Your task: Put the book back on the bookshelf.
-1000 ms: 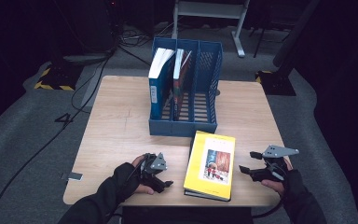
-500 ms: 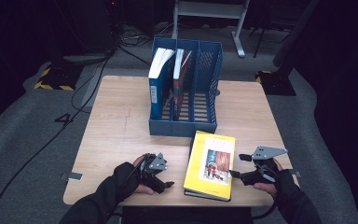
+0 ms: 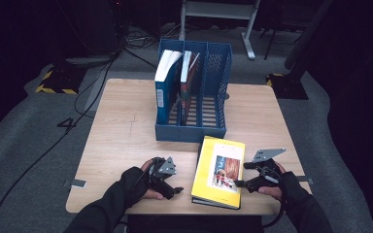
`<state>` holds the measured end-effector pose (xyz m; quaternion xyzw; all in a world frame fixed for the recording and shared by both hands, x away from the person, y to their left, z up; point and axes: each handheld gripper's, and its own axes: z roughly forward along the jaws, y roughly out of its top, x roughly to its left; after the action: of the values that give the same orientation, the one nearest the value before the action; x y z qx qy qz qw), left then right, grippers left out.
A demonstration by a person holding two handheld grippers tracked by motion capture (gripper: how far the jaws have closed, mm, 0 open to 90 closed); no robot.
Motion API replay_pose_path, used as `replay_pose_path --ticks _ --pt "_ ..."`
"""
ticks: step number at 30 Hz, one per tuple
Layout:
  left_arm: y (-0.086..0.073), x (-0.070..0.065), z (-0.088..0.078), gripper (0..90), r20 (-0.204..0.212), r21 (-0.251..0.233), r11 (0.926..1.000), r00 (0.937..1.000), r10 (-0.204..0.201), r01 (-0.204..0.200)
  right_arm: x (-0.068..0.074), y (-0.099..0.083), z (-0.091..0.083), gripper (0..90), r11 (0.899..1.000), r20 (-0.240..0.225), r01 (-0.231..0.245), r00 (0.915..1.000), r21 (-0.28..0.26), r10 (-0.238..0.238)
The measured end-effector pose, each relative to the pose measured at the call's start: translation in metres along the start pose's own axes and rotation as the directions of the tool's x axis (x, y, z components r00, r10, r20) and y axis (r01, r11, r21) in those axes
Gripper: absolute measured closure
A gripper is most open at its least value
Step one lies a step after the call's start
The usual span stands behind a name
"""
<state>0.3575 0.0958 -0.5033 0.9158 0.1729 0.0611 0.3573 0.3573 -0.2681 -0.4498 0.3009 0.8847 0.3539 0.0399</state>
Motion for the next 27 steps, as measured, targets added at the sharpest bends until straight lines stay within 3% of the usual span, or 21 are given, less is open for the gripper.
replay_pose_path --ticks 6,8,10,15,19,20,24,27 --pt "0.007 0.011 0.003 19.8 -0.031 0.003 0.9996 0.9992 -0.026 0.026 0.003 0.004 -0.001 17.2 1.0 0.022 0.024 0.9995 0.0 -0.024" --pt "0.012 0.019 0.004 21.9 -0.045 -0.027 0.9989 0.9982 -0.039 0.038 0.002 0.005 -0.004 19.4 0.999 0.023 0.029 0.9993 -0.017 -0.028" --pt "0.017 0.024 0.005 22.1 -0.064 -0.031 0.9988 0.9972 -0.04 0.038 0.001 0.007 -0.006 23.4 0.999 0.025 0.027 0.9994 -0.04 -0.026" --pt "0.025 0.032 0.015 23.4 -0.097 -0.004 1.0 0.9952 -0.008 0.008 0.0 0.016 -0.008 23.8 0.996 0.018 0.052 0.9985 -0.067 -0.051" --pt "0.031 0.036 0.019 24.4 -0.108 -0.014 0.9999 0.9941 -0.009 0.007 -0.002 0.023 -0.008 25.2 0.995 0.002 0.048 0.9989 -0.087 -0.048" --pt "0.033 0.038 0.02 24.7 -0.107 -0.02 0.9997 0.9941 -0.014 0.012 -0.005 0.026 -0.004 26.1 0.995 -0.034 0.035 0.9987 -0.093 -0.038" --pt "0.04 0.043 0.024 25.8 -0.114 -0.035 0.9992 0.9932 -0.022 0.018 -0.006 0.031 0.006 29.6 0.997 -0.044 0.032 0.9984 -0.077 -0.035" --pt "0.042 0.045 0.027 26.2 -0.117 -0.042 0.9988 0.9927 -0.029 0.024 -0.006 0.035 0.014 40.4 0.997 -0.057 0.029 0.9978 -0.072 -0.033"
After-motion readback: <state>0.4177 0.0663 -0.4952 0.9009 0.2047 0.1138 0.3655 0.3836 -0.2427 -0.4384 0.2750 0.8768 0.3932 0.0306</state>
